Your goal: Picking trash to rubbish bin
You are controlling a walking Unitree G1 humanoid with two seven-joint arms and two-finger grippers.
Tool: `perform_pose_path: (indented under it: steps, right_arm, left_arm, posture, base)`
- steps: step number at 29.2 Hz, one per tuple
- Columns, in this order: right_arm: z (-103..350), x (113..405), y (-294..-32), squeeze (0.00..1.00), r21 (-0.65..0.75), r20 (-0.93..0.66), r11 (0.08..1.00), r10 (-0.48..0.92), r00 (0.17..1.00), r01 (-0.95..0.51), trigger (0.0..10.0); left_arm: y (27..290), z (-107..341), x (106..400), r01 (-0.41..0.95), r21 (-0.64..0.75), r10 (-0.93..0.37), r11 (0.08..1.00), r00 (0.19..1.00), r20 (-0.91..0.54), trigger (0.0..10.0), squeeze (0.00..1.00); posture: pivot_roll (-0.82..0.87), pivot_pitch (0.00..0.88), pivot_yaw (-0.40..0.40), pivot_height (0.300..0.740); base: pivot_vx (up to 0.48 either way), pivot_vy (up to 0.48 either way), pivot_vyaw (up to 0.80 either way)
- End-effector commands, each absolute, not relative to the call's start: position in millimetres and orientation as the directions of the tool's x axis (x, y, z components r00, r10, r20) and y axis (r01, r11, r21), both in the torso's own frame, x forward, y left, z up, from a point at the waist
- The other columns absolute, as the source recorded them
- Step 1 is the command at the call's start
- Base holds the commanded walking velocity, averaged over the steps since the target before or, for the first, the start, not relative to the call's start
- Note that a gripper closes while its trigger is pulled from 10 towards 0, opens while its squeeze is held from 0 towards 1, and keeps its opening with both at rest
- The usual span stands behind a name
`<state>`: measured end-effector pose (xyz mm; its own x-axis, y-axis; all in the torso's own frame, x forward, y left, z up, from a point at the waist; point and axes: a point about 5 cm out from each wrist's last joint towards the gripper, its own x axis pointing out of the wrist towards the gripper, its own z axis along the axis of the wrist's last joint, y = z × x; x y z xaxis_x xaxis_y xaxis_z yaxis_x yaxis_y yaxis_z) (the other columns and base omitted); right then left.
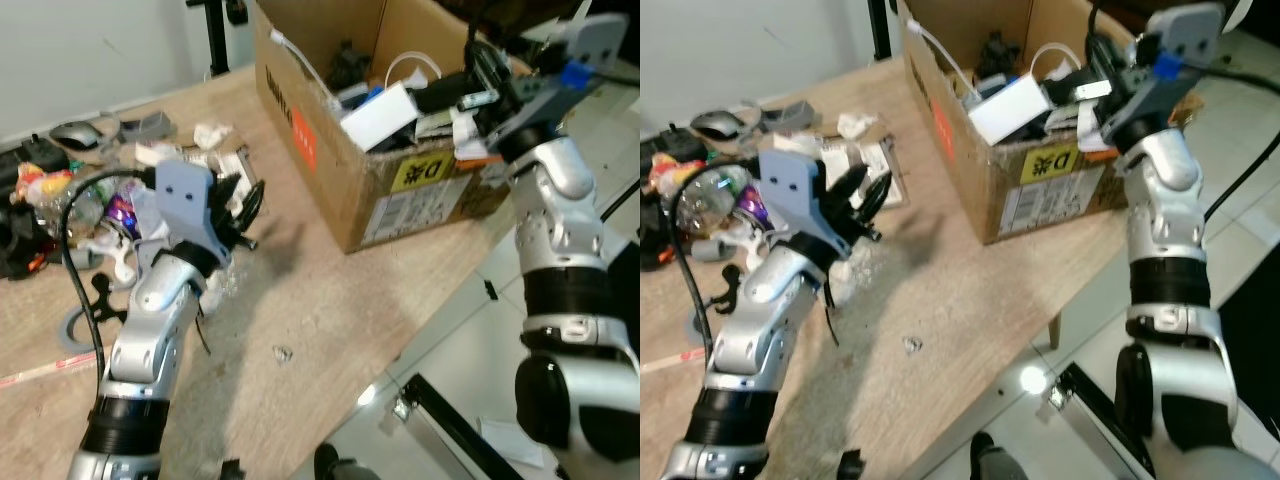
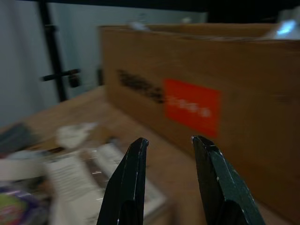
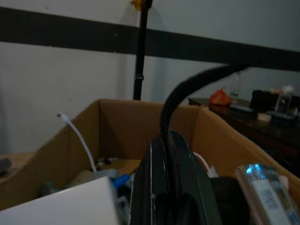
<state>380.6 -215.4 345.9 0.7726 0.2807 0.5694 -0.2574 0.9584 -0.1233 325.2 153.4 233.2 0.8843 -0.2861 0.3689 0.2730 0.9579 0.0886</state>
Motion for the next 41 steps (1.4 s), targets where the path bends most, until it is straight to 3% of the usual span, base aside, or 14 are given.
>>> perform_pose_path:
  steps: [1, 7, 13, 20, 25, 28, 30, 41]
  right_arm:
    - [343, 384, -225, 0.0, -0.119, 0.549, 0.957, 0.285, 0.786, -0.264, 10.0]
    - [349, 391, -234, 0.0, -0.116, 0.516, 0.963, 0.268, 0.814, -0.243, 10.0]
    - [355, 393, -239, 0.0, -0.104, 0.514, 0.963, 0.265, 0.816, -0.247, 10.0]
    - [356, 397, -235, 0.0, -0.131, 0.476, 0.95, 0.31, 0.823, -0.282, 10.0]
    - [358, 398, -234, 0.0, -0.131, 0.474, 0.95, 0.311, 0.824, -0.283, 10.0]
    - [360, 399, -234, 0.0, -0.132, 0.475, 0.949, 0.313, 0.823, -0.285, 10.0]
    - [360, 399, -232, 0.0, -0.137, 0.47, 0.948, 0.319, 0.823, -0.288, 10.0]
    - [370, 397, -234, 0.0, -0.173, 0.532, 0.963, 0.267, 0.804, -0.205, 10.0]
  left_arm:
    - [163, 235, 326, 0.243, 0.106, -0.265, 0.964, 0.89, 0.372, 10.0, 0.0]
    - [166, 248, 329, 0.265, 0.176, -0.314, 0.948, 0.868, 0.385, 10.0, 0.0]
    - [175, 261, 330, 0.202, 0.159, -0.253, 0.966, 0.855, 0.453, 10.0, 0.0]
    - [165, 261, 326, 0.302, 0.162, -0.343, 0.939, 0.826, 0.448, 10.0, 0.0]
    - [156, 270, 319, 0.434, 0.076, -0.411, 0.898, 0.765, 0.496, 10.0, 0.0]
    - [141, 283, 308, 0.625, 0.148, -0.61, 0.766, 0.634, 0.475, 10.0, 0.0]
    - [133, 287, 305, 0.683, 0.222, -0.699, 0.696, 0.576, 0.424, 10.0, 0.0]
    - [124, 288, 312, 0.668, 0.266, -0.71, 0.695, 0.578, 0.403, 10.0, 0.0]
  posture:
    - [0.07, 0.206, -0.008, 0.74]
    - [0.09, 0.215, 0.016, 0.74]
    - [0.11, 0.214, 0.022, 0.74]
    - [0.11, 0.22, 0.02, 0.74]
    - [0.11, 0.22, 0.02, 0.74]
    - [0.11, 0.218, 0.019, 0.74]
    - [0.11, 0.218, 0.019, 0.74]
    - [0.11, 0.217, 0.024, 0.74]
  base:
    - [0.0, 0.0, 0.0]
    - [0.0, 0.0, 0.0]
    - [0.0, 0.0, 0.0]
    - [0.0, 0.0, 0.0]
    - [0.0, 0.0, 0.0]
    - [0.0, 0.0, 0.0]
    - [0.0, 0.0, 0.0]
    - [0.0, 0.0, 0.0]
